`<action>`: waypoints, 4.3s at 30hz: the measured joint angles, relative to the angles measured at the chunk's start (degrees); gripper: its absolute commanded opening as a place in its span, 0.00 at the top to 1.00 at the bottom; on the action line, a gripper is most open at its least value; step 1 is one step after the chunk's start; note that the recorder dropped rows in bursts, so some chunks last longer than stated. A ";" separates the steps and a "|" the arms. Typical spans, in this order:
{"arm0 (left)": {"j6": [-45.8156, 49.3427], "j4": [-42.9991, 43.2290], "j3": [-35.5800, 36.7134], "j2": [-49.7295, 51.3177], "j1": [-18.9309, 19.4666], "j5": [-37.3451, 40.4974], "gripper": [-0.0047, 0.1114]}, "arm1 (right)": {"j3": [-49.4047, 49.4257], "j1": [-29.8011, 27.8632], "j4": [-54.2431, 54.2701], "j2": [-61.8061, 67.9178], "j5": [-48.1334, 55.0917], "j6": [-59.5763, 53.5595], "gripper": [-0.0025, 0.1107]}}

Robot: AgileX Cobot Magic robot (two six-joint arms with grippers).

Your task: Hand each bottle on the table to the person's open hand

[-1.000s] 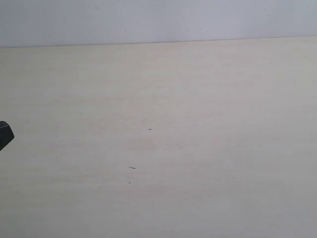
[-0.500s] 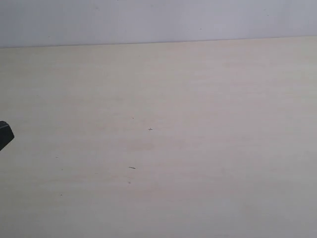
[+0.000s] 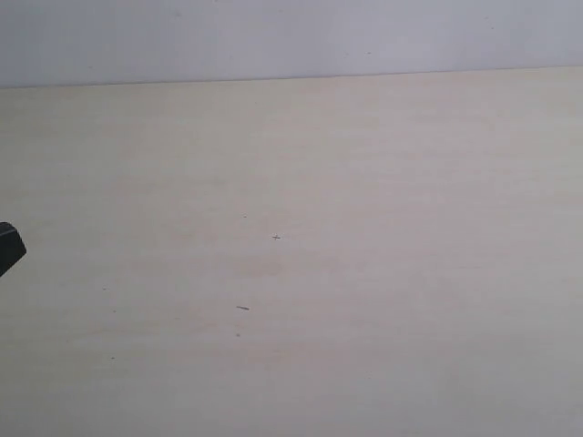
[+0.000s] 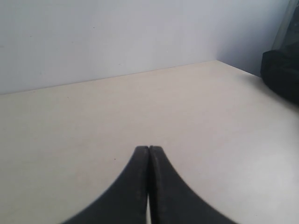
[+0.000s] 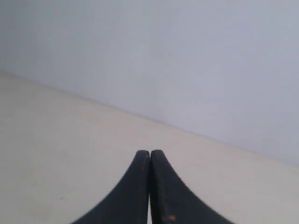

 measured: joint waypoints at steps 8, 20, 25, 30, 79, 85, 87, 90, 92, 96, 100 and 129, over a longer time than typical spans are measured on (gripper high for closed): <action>0.00 0.00 0.00 0.00 0.00 0.00 0.96 | 15.98 -7.17 -0.09 -14.44 -15.75 -0.87 0.98; 0.00 0.00 0.00 0.00 0.00 0.00 0.96 | 31.64 -12.66 -0.09 -19.00 -24.30 -0.95 0.98; 0.00 0.00 0.00 0.00 0.00 0.00 0.96 | 34.98 -12.79 -0.09 -19.00 -24.73 -0.95 0.98; 0.00 0.00 0.00 0.00 0.00 0.00 0.96 | 35.41 -12.79 -0.09 -19.00 -23.47 -0.95 0.98; 0.00 0.24 0.00 -2.06 9.40 0.00 0.96 | 35.41 -12.79 -18.81 -19.00 -18.16 30.16 0.98; 0.00 0.24 0.00 -9.35 20.18 0.00 0.96 | 35.41 -12.79 -18.81 -19.00 -18.16 30.16 0.98; 0.00 0.24 0.00 -12.26 22.82 0.39 0.96 | 35.41 -12.79 -18.81 -19.00 -18.16 30.16 0.98; 0.00 0.49 0.00 -16.21 25.62 2.73 0.96 | 35.41 -12.79 -18.81 -19.00 -18.16 30.16 0.98; 0.00 0.70 0.00 -18.42 27.05 5.12 0.96 | 35.41 -12.79 -18.83 -19.00 -18.16 30.16 0.98; 0.15 1.14 0.00 -22.70 29.19 11.18 0.96 | 35.41 -12.79 -18.94 -19.00 -18.16 30.16 0.98; 0.23 2.08 0.00 -23.54 29.72 15.69 0.96 | 35.41 -12.79 -18.96 -19.00 -18.06 30.16 0.98; -1.11 3.03 4.25 -23.54 29.72 26.72 0.96 | 35.41 -12.79 -19.06 -19.00 -18.06 30.16 0.98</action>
